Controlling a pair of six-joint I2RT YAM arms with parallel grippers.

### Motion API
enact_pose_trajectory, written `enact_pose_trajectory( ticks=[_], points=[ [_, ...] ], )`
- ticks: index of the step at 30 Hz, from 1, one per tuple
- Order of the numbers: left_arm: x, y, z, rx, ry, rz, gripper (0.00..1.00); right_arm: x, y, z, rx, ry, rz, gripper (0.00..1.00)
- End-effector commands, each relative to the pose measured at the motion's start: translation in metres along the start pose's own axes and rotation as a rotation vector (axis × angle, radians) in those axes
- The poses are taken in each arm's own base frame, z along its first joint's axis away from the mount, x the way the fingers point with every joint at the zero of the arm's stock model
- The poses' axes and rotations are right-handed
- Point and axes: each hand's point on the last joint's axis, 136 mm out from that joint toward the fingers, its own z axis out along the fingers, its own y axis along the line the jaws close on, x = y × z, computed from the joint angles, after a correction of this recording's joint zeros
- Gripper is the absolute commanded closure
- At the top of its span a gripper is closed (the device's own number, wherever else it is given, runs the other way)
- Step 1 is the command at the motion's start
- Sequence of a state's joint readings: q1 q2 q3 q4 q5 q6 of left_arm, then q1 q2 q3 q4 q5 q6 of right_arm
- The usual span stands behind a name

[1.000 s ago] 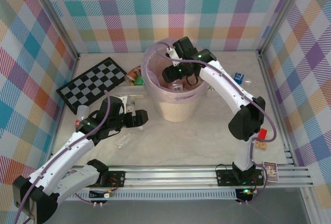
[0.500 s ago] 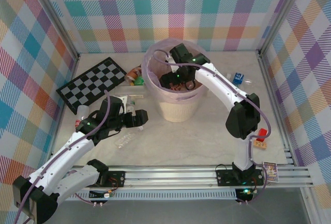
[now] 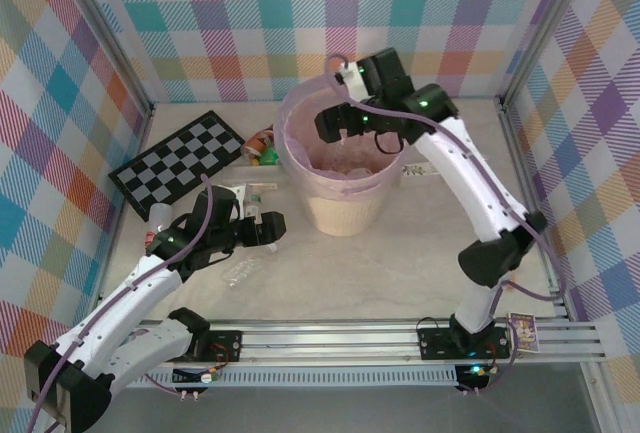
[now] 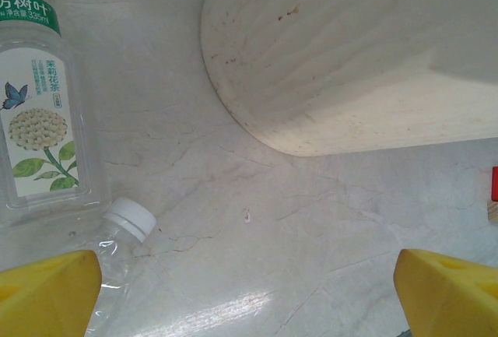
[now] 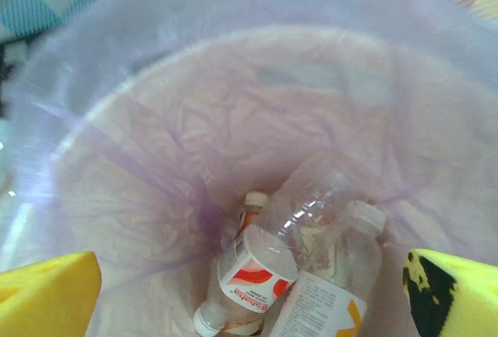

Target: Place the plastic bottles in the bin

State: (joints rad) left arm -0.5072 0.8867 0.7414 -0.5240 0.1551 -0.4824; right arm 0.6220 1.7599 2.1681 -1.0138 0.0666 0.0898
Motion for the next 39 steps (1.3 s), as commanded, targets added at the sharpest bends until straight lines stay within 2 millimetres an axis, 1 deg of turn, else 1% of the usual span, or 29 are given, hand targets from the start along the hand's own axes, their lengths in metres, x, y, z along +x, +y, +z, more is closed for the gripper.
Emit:
enact_pose_trajectory(
  ticks=[1,3,4,5,7,9,10,12,14,16,18,20,22,24,27,29,33,36,39],
  points=[
    [-0.005,0.002,-0.005,-0.013,-0.018,0.000,0.04,-0.021,-0.005,-0.059,0.029,-0.119,0.060,0.01],
    [-0.005,0.002,-0.004,-0.015,-0.018,0.001,0.04,-0.028,-0.015,-0.087,0.058,-0.179,0.108,0.01],
    [-0.005,0.002,-0.003,-0.016,-0.014,0.002,0.04,-0.029,-0.022,-0.095,0.075,-0.197,0.128,0.01],
    [-0.005,0.002,-0.002,-0.017,-0.013,0.003,0.04,-0.029,-0.034,-0.104,0.106,-0.213,0.158,0.01],
    [-0.006,0.001,-0.002,-0.015,-0.013,0.004,0.04,-0.026,-0.058,-0.115,0.154,-0.223,0.223,0.01],
    [-0.007,0.000,-0.002,-0.011,-0.015,0.007,0.04,-0.016,-0.101,-0.121,0.205,-0.220,0.351,0.01],
    [-0.007,-0.001,-0.002,-0.008,-0.015,0.008,0.04,-0.009,-0.121,-0.119,0.226,-0.208,0.411,0.01],
    [-0.008,-0.002,-0.003,-0.005,-0.015,0.007,0.04,0.011,-0.168,-0.114,0.278,-0.184,0.544,0.01],
    [-0.007,-0.001,-0.003,-0.005,-0.016,0.005,0.04,0.032,-0.212,-0.105,0.306,-0.163,0.682,0.01],
    [-0.006,-0.001,-0.004,-0.003,-0.017,0.004,0.04,0.053,-0.251,-0.092,0.307,-0.152,0.838,0.01],
    [-0.005,0.000,-0.006,-0.005,-0.022,0.004,0.04,0.073,-0.285,-0.078,0.322,-0.152,0.972,0.01],
    [-0.004,0.002,-0.007,-0.012,-0.023,0.004,0.04,0.089,-0.312,-0.068,0.383,-0.162,1.044,0.01],
    [-0.003,0.004,-0.008,-0.023,-0.023,0.006,0.04,0.108,-0.335,-0.059,0.430,-0.178,1.153,0.01],
    [-0.003,0.006,-0.008,-0.031,-0.023,0.009,0.04,0.126,-0.355,-0.046,0.460,-0.171,1.251,0.01],
    [-0.005,0.006,-0.006,-0.035,-0.020,0.013,0.04,0.149,-0.378,-0.029,0.535,-0.134,1.348,0.01],
    [-0.006,0.006,-0.003,-0.042,-0.016,0.013,0.04,0.162,-0.386,-0.017,0.564,-0.100,1.401,0.01],
    [-0.008,0.007,0.002,-0.056,-0.007,0.010,0.03,0.179,-0.400,0.011,0.562,-0.058,1.484,0.01],
    [-0.008,0.008,0.005,-0.060,0.001,0.005,0.03,0.194,-0.408,0.028,0.586,-0.022,1.536,0.01],
    [-0.008,0.009,0.005,-0.069,-0.001,0.006,0.03,0.208,-0.418,0.039,0.625,0.001,1.577,0.01]
  ],
)
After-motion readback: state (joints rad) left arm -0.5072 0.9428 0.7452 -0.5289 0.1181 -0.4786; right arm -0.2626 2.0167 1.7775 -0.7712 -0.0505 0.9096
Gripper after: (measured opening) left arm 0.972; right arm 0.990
